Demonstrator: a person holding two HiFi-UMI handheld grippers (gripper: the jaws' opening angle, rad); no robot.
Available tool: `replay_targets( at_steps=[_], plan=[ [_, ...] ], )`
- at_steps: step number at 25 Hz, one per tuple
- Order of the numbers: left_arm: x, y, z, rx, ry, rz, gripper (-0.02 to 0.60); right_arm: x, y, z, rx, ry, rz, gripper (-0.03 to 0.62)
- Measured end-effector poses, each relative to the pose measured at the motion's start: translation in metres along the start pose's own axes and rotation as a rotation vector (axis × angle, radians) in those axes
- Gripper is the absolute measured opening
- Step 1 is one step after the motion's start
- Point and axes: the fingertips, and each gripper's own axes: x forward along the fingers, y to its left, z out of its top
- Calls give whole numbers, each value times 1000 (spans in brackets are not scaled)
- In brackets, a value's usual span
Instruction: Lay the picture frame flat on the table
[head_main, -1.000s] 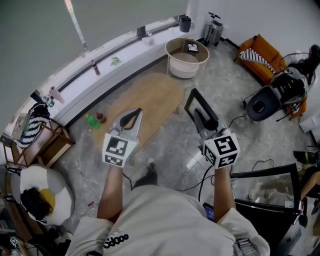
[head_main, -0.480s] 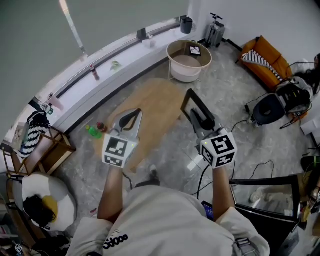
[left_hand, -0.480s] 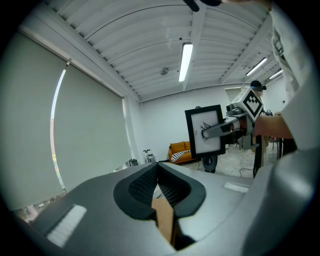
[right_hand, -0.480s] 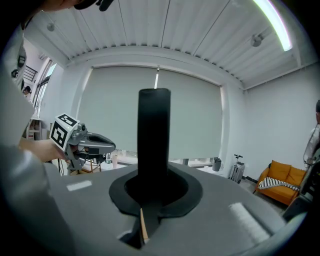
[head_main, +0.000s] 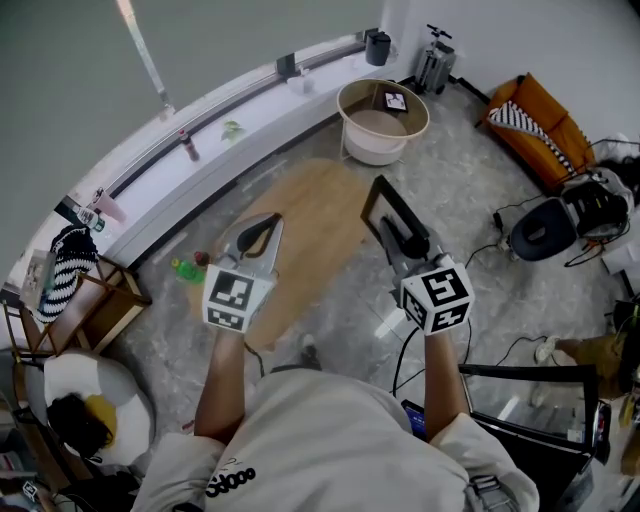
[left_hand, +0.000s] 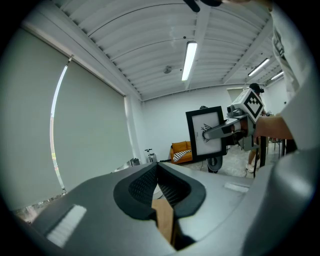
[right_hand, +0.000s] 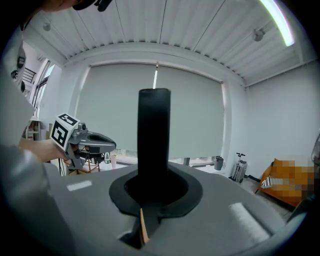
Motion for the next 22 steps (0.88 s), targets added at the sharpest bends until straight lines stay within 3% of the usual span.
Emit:
replay_targets(
  at_steps=[22],
  plan=[
    [72, 72, -28, -25, 5, -54, 11, 96, -27, 2, -5, 41, -25, 14]
  ],
)
